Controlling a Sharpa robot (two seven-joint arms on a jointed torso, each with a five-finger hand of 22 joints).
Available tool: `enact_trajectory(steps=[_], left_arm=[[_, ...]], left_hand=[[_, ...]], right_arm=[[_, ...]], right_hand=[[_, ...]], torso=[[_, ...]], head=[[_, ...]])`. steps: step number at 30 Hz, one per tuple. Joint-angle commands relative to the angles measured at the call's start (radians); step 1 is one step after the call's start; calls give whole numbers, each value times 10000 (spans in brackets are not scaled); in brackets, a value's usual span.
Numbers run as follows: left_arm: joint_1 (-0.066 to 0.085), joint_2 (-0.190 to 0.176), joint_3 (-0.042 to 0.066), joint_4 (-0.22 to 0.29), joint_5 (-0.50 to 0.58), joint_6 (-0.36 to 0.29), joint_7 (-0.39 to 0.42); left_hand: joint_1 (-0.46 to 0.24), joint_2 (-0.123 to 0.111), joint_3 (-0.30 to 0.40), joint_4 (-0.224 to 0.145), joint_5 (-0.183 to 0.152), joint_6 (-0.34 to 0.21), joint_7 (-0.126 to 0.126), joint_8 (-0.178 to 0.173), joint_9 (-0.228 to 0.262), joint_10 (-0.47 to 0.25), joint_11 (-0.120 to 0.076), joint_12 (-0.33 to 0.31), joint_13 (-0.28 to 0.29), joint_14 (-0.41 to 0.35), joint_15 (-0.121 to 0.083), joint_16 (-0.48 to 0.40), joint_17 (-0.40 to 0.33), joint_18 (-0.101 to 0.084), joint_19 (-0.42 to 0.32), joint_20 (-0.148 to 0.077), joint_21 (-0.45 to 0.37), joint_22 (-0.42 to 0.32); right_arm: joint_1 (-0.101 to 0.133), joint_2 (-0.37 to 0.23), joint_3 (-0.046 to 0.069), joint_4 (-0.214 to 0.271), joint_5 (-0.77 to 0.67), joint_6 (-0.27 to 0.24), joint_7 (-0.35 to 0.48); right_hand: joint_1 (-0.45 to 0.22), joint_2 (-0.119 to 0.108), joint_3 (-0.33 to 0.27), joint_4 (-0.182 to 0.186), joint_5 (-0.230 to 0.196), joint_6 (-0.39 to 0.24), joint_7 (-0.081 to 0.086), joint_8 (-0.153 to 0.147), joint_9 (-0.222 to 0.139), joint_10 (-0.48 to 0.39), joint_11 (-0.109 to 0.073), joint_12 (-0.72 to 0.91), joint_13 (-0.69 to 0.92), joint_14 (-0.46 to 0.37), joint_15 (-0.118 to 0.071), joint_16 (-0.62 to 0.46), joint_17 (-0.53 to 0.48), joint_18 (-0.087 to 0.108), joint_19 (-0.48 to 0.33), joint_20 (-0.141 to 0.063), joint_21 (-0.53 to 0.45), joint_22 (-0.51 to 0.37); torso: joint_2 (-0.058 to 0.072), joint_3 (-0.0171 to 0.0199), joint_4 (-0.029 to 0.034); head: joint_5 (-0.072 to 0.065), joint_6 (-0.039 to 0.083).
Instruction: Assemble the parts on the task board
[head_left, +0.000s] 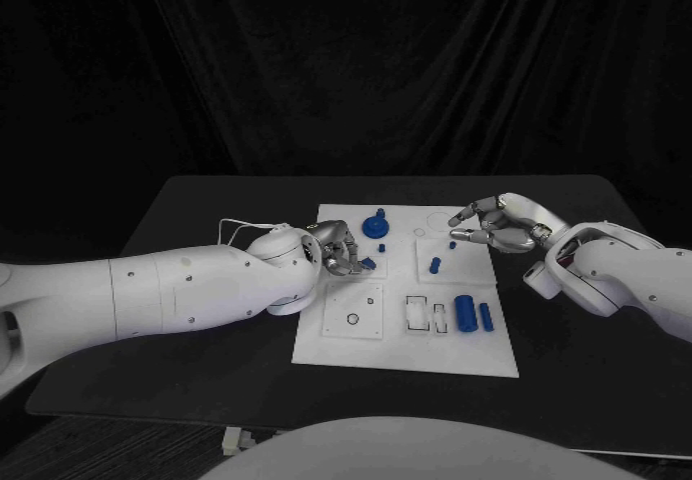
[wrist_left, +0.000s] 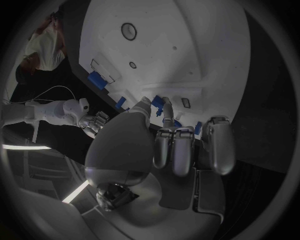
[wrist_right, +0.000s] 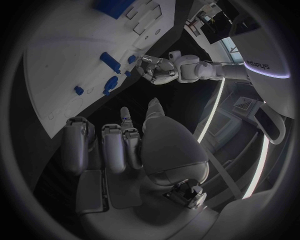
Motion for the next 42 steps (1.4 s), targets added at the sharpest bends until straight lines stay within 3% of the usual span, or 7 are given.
enact_trajectory(steps=[1,7,11,16,25,34,42], left_arm=[[91,-273,12,401,-569,-956,981],[385,-945,14,1080,-539,-1528,2104],[590,-1314,15,1275,-235,-1706,3121],[736,-1673,15,1235,-8,-1632,4387],[804,-2155,14,944,161,-481,5014],[813,-2364,14,832,184,-345,5038],[814,-2461,14,858,187,-190,4884]], left_hand=[[96,20,-20,17,49,-209,52,-71,-74,1046,82,35,2634,1072,94,26,2635,63,127,101,68,1479],[607,210,225,3,431,-319,118,-115,-402,1046,157,35,2634,1072,174,26,2635,41,151,177,171,1576],[1257,330,1094,59,52,24,100,-290,-991,1046,105,35,2634,1072,160,26,2635,73,61,168,74,1584],[1682,-121,2716,44,-77,730,66,-728,-2111,812,100,-323,2318,1072,193,26,2635,115,-130,210,-134,1599],[1698,-378,3483,-113,855,1198,75,-1094,-2890,714,139,-452,2202,1072,220,26,2635,122,-198,256,-167,1697],[1813,-268,3649,-319,1167,1260,97,-1158,-3024,706,156,-463,2191,1072,231,26,2635,111,-177,268,-120,1747],[1788,-244,3657,-320,1196,1265,105,-1161,-3036,672,164,-512,2147,1072,234,26,2635,119,-195,270,-156,1739]], right_arm=[[27,-102,7,310,-44,-615,64],[301,-161,8,1126,-1050,-1513,-623],[455,-40,8,1625,-2365,-2059,-1581],[526,318,9,1947,-4362,-2441,-3005],[433,1246,8,1993,-7363,-1971,-5750],[46,2291,9,1592,-9780,-985,-7953],[-348,2986,8,1171,-10521,-650,-8637]], right_hand=[[337,-13,-25,-139,55,42,80,-45,-5,574,53,-33,1930,442,55,13,883,167,9,27,41,1988],[1131,-70,62,-640,1363,153,79,-66,-12,970,51,199,2472,781,35,448,1698,-44,531,2,842,2278],[1338,-89,203,-802,1080,211,84,-111,-21,1060,57,252,2608,893,29,593,1995,-146,766,-11,1224,2411],[1245,-191,218,-826,1027,501,61,-5,42,1060,47,252,2608,951,20,669,2159,-229,944,-22,1526,2520],[660,-392,185,-650,715,926,-55,61,184,1060,-54,252,2608,996,-64,740,2313,-270,1029,-95,1674,2573],[-886,-1268,986,145,183,1690,-292,-170,658,1060,-264,252,2608,985,-250,720,2255,-250,995,-274,1612,2546],[-1646,-1803,1975,191,-16,1960,-375,-353,1084,1060,-343,252,2608,963,-327,678,2153,-236,969,-350,1565,2527]], torso=[[1,-5,-2],[-15,-7,-8],[-20,-9,-19],[-13,-29,-18],[-17,-58,37],[46,-107,69],[74,-257,144]], head=[[-13,-1],[-8,-1],[26,-1],[23,-1],[-109,-1],[-282,-1],[-412,-1]])
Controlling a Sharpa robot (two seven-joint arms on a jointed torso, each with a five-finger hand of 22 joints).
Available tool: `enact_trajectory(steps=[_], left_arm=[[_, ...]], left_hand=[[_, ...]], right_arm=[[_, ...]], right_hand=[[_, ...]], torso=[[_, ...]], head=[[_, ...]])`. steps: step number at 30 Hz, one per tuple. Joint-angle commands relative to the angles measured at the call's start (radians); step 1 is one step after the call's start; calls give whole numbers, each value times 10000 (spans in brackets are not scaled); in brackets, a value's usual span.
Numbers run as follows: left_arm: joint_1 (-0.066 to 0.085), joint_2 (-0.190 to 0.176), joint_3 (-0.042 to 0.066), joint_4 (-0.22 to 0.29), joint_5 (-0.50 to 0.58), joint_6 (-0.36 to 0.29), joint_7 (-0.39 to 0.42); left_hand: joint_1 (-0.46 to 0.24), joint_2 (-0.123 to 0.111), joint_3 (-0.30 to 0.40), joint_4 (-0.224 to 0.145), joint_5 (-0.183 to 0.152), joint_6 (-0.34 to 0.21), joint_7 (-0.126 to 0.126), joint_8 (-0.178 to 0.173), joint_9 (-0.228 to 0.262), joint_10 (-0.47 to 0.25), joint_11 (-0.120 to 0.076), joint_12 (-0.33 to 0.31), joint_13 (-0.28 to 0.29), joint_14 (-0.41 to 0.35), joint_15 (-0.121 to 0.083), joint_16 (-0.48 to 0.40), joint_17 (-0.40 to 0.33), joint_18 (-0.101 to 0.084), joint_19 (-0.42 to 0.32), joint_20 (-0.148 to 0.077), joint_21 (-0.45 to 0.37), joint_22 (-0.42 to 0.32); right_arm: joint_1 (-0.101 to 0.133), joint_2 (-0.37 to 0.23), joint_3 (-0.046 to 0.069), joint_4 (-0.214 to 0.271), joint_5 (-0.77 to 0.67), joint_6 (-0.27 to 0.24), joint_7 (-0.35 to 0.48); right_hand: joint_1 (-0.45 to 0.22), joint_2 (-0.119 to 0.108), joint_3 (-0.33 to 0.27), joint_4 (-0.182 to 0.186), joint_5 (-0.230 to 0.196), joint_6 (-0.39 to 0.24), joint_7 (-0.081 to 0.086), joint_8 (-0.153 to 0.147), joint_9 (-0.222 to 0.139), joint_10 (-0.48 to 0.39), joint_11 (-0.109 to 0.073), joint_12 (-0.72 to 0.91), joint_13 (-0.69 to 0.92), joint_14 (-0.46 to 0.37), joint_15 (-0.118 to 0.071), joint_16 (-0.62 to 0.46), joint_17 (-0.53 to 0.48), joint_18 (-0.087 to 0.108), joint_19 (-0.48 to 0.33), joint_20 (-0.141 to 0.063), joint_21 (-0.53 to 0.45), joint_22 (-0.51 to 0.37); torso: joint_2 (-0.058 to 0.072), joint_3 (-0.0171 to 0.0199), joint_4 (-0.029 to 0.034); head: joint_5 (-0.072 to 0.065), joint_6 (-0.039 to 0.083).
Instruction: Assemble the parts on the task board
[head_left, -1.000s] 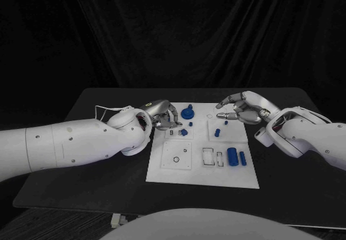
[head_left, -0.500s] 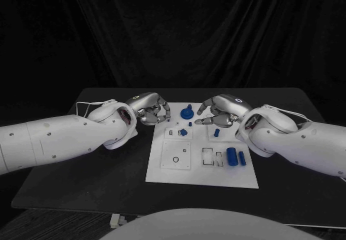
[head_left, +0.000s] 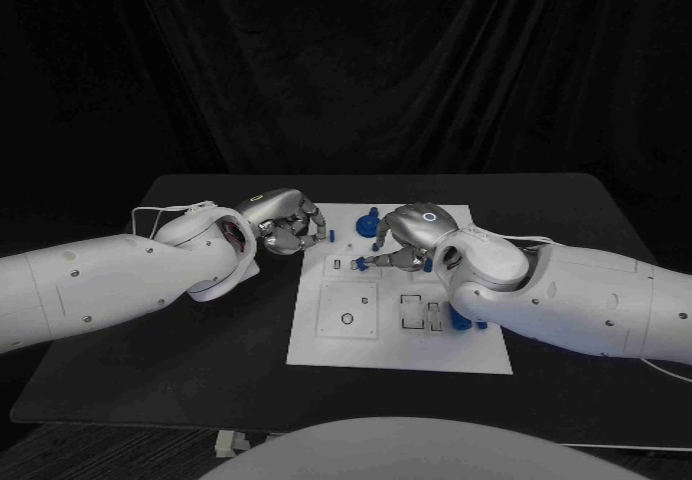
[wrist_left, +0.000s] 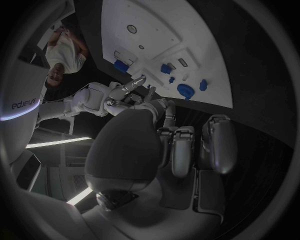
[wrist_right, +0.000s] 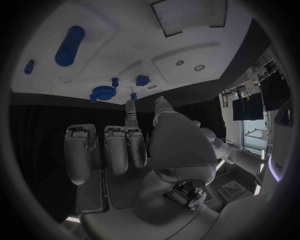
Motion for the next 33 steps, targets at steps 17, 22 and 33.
enact_trajectory(steps=[17,22,33], left_arm=[[26,-17,8,90,113,520,-214],[25,-7,7,94,113,602,-305],[22,-11,6,84,113,759,-464]], left_hand=[[-22,78,4,-7,55,51,-10,-45,-34,643,71,-88,2109,1021,84,26,2628,135,-90,37,-105,1725],[-69,102,2,-2,47,30,-2,-65,-58,602,80,-145,2060,1021,94,26,2628,156,-141,45,-202,1697],[-112,127,5,-9,44,8,7,-88,-89,536,91,-232,1984,1003,106,-4,2593,185,-214,56,-338,1659]], right_arm=[[-754,985,4,-1046,-1566,-408,-1124],[-803,1091,4,-1226,-1578,-560,-1133],[-837,1156,4,-1409,-1481,-558,-964]], right_hand=[[-650,-588,954,10,-16,-195,84,-684,451,1064,-5,24,2627,895,-26,-117,1946,-51,849,-23,-153,2487],[-580,-462,1100,-31,747,-130,72,-768,696,1064,-9,24,2627,878,-32,-152,1869,-39,827,-16,-197,2470],[-189,-155,1370,-187,3112,-31,65,-997,1174,1064,-24,24,2627,857,-40,-203,1765,-22,796,-29,-262,2449]], torso=[[0,-165,52],[19,-137,52],[11,-140,44]], head=[[-77,-1],[-88,-1],[-31,-1]])
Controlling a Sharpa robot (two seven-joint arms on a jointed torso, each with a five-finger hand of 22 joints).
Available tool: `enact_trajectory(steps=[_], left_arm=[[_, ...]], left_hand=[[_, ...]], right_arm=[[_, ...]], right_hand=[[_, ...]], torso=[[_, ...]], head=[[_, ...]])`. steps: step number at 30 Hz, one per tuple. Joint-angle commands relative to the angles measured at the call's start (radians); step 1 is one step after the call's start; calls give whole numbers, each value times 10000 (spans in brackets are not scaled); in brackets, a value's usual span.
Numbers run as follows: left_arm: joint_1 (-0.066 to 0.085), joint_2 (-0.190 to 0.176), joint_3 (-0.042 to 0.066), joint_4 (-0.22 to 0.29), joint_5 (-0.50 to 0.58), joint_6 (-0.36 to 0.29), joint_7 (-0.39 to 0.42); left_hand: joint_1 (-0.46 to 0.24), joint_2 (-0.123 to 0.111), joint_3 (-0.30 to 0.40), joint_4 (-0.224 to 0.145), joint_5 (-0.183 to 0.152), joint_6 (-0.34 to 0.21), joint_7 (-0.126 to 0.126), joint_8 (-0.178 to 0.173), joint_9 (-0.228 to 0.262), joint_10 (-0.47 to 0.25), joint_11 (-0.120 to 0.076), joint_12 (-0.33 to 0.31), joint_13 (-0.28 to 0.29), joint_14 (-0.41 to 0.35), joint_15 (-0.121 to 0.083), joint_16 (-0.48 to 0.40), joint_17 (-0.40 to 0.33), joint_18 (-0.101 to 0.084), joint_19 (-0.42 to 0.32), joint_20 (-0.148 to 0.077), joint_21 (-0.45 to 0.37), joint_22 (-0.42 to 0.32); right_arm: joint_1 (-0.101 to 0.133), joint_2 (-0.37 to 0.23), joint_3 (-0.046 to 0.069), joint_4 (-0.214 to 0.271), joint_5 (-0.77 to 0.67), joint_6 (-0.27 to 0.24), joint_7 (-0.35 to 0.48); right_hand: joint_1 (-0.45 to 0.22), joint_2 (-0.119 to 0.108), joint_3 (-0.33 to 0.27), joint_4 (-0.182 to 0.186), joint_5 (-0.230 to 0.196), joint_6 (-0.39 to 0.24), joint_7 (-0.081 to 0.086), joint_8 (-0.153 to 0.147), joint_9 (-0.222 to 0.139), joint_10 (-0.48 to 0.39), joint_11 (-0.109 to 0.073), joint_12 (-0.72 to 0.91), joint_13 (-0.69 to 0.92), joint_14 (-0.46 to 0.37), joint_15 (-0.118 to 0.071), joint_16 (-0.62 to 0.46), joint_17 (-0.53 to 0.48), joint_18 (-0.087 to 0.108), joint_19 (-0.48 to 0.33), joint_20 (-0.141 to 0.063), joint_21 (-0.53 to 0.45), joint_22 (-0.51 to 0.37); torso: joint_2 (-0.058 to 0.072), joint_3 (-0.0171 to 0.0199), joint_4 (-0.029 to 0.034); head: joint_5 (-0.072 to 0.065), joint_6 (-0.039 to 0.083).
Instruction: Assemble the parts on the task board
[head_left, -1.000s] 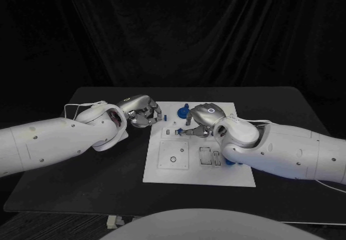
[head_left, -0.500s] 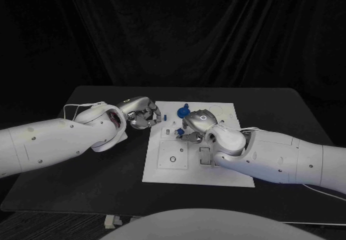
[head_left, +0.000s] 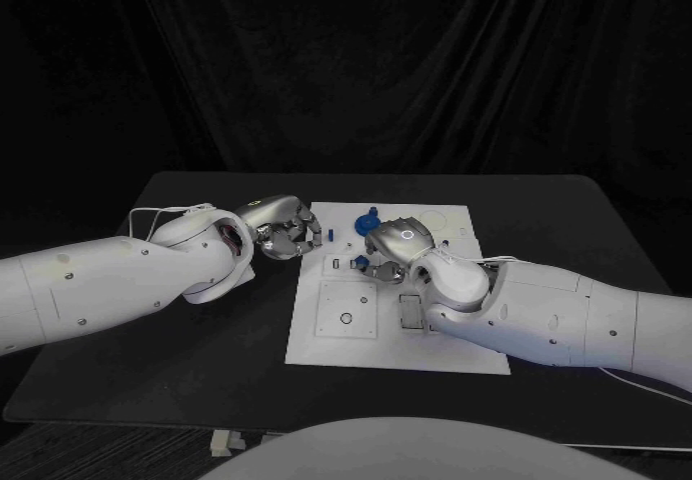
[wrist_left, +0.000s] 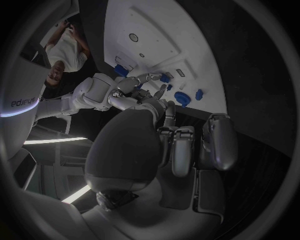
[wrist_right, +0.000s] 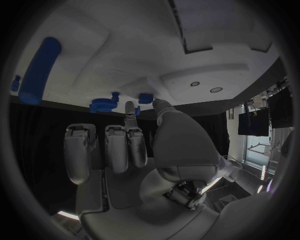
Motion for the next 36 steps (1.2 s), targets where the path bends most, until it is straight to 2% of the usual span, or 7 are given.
enact_trajectory(steps=[1,11,19,29,30,32,36], left_arm=[[22,13,8,16,77,193,-93],[21,1,8,11,77,263,-140],[19,13,7,-22,77,339,-163],[13,71,7,-71,77,405,-155],[12,78,6,-80,77,407,-148],[7,96,6,-108,77,404,-114],[-13,160,5,-198,77,419,111]], left_hand=[[-57,76,10,-19,23,6,8,-45,-18,524,94,-58,1969,1035,73,-11,2589,189,-93,1,-53,1655],[-60,90,20,-41,25,3,11,-50,-31,494,98,-96,1937,1015,79,-43,2551,204,-131,7,-122,1637],[-64,109,33,-59,29,5,15,-51,-42,471,102,-123,1914,1004,84,-59,2532,210,-152,13,-156,1631],[-69,150,57,-75,30,2,21,-55,-56,446,108,-152,1890,991,91,-79,2509,221,-183,20,-209,1620],[-69,150,57,-75,30,2,21,-55,-56,446,108,-152,1890,991,91,-79,2509,221,-183,20,-209,1620],[-69,163,67,-85,33,-11,27,-62,-63,438,112,-160,1883,989,94,-81,2507,224,-194,24,-225,1618],[-57,174,84,-117,50,-32,35,-71,-74,431,118,-166,1879,983,100,-90,2496,225,-204,29,-238,1619]], right_arm=[[-28,23,7,-20,-43,-193,-37],[-74,50,7,-64,216,41,158],[-86,48,7,-154,551,108,584],[-89,-1,7,-189,648,-289,1003],[-89,-8,7,-191,665,-341,1046],[-89,-33,7,-186,694,-479,1165],[-88,-124,7,-102,720,-744,1399]], right_hand=[[129,10,83,-7,494,98,14,-67,106,1041,25,25,2632,875,-25,-43,1759,-20,791,-31,-55,2449],[192,-32,138,-44,840,196,-6,-70,228,1041,11,25,2632,875,-36,-44,1759,-23,796,-38,-47,2452],[809,-190,519,-506,1719,87,21,-239,447,1041,21,25,2632,891,-35,-12,1830,-15,779,-49,-78,2442],[1342,-260,911,-995,1800,315,-25,-198,685,1041,-12,25,2632,884,-51,-22,1806,-1,750,-45,-130,2424],[1374,-269,949,-1036,1766,339,-34,-181,717,1041,-20,25,2632,883,-58,-24,1803,-1,749,-52,-131,2424],[1483,-296,1183,-1157,1253,355,-52,-168,821,1041,-41,25,2632,884,-78,-22,1808,2,743,-74,-141,2421],[1465,-306,1251,-1162,1194,393,-62,-144,863,1041,-46,25,2632,886,-83,-19,1816,3,740,-78,-147,2419]], torso=[[-2,0,-2],[-8,-14,4],[-14,-18,3],[-17,-7,-10],[-16,-7,-10],[-12,-4,-9],[-12,-5,-8]], head=[[12,-1],[25,-1],[32,-1],[69,-1],[73,-1],[76,-1],[116,-1]])
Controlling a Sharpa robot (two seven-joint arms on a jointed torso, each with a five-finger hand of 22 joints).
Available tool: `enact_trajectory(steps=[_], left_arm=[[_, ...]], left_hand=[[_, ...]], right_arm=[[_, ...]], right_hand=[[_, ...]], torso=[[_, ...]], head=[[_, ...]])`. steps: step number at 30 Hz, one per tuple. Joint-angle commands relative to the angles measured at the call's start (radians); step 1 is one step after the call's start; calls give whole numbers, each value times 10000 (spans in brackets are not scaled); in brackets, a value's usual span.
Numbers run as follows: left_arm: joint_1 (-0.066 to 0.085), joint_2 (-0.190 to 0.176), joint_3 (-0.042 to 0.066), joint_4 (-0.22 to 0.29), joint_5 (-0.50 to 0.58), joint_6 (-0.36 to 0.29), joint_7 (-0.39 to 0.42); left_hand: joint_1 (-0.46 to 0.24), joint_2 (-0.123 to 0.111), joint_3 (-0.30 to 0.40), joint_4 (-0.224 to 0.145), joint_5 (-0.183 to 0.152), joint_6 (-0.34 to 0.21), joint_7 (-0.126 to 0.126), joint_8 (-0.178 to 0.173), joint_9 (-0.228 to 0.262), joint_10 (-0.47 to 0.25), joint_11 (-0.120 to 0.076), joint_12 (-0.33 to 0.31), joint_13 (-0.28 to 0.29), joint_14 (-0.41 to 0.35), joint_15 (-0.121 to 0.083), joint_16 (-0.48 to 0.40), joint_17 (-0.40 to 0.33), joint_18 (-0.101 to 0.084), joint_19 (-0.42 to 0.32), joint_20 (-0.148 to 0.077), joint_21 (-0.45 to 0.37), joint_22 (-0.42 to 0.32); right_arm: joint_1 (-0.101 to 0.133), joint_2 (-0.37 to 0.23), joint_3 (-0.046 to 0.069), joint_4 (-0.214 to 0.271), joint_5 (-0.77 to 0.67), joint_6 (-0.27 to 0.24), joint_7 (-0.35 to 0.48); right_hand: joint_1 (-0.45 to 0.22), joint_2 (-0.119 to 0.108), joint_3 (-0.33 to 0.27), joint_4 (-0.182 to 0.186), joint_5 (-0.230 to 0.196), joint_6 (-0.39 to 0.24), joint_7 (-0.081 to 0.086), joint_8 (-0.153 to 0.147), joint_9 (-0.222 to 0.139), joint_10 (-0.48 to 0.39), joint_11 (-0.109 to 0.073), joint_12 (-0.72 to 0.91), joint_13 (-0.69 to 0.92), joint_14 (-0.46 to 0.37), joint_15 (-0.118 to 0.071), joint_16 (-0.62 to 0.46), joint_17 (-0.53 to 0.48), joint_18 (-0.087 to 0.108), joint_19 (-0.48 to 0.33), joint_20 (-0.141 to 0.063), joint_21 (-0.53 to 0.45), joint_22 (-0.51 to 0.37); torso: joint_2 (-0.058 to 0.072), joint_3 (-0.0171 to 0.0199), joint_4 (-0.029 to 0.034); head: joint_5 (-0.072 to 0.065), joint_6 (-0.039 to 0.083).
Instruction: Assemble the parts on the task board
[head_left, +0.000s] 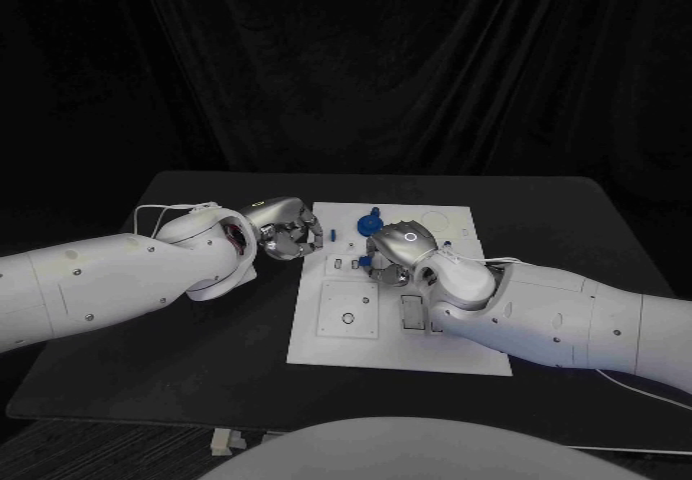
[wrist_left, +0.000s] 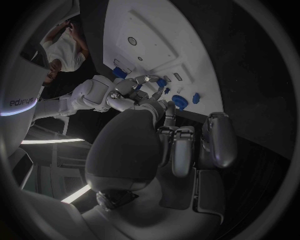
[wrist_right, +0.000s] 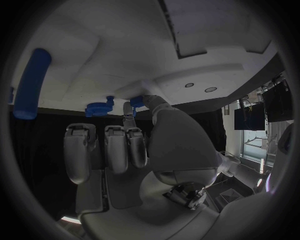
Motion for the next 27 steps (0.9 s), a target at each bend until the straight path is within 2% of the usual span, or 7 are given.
enact_trajectory(steps=[1,3,6,8,11,19,27], left_arm=[[-20,74,7,-63,68,94,425],[-42,125,7,-118,68,74,746],[-75,201,6,-184,67,18,1413],[-88,248,6,-218,67,15,1744],[-111,373,6,-291,67,49,2208],[-254,840,6,-537,66,480,2588],[-399,1078,6,-676,66,737,2638]], left_hand=[[72,102,70,-142,77,-98,67,-71,-38,416,79,-73,1858,937,77,-62,2485,72,-125,4,-109,1617],[152,112,177,-255,105,-353,184,-278,-190,386,161,-97,1836,930,131,-69,2476,73,-155,38,-146,1627],[336,-50,593,-537,163,-638,466,-961,-954,365,396,-75,1847,937,335,-49,2496,71,-197,200,-180,1681],[388,-148,758,-658,161,-675,489,-1197,-1265,382,370,-40,1872,953,323,-24,2525,72,-188,234,-150,1709],[356,-349,1138,-868,247,-769,350,-1732,-2016,415,198,18,1911,984,200,20,2576,72,-166,139,-69,1739],[216,-437,1387,-1018,690,-849,314,-2075,-2674,427,158,40,1923,982,167,19,2573,67,-179,102,-43,1740],[141,-483,1586,-1274,1330,-605,332,-2051,-3131,507,160,138,2003,1020,157,65,2633,45,-126,84,93,1769]], right_arm=[[-26,-104,0,123,83,-604,507],[-23,-223,0,270,89,-722,624],[-3,-444,0,562,94,-789,744],[22,-545,0,697,95,-775,780],[90,-709,1,914,96,-679,808],[256,-963,1,1241,96,-442,793],[290,-973,1,1225,97,-302,779]], right_hand=[[60,1,117,11,-61,137,-29,89,53,1041,-56,25,2635,888,-88,-15,1825,3,740,-81,-64,2422],[55,-6,139,8,-65,156,-35,101,69,1041,-60,25,2635,891,-91,-10,1838,1,744,-83,-57,2424],[29,-37,153,15,-79,169,-37,110,88,1041,-64,25,2635,892,-95,-8,1842,2,740,-85,-63,2422],[29,-37,153,15,-79,169,-37,110,88,1041,-64,25,2635,892,-95,-8,1842,2,740,-85,-63,2422],[-16,-76,168,34,-106,167,-37,110,108,1041,-65,25,2635,890,-98,-12,1834,4,738,-88,-68,2420],[-69,-112,206,63,-186,153,-37,103,138,1041,-66,25,2635,886,-100,-20,1815,6,733,-92,-77,2417],[-74,-107,222,68,-193,144,-37,97,143,1041,-66,25,2635,878,-100,-34,1783,8,728,-93,-86,2414]], torso=[[3,4,-4],[-4,1,-3],[-5,0,-2],[-5,0,0],[1,0,4],[-3,-3,0],[-17,-4,-14]], head=[[42,-1],[76,-1],[104,-1],[105,-1],[105,-1],[52,-1],[17,-1]])
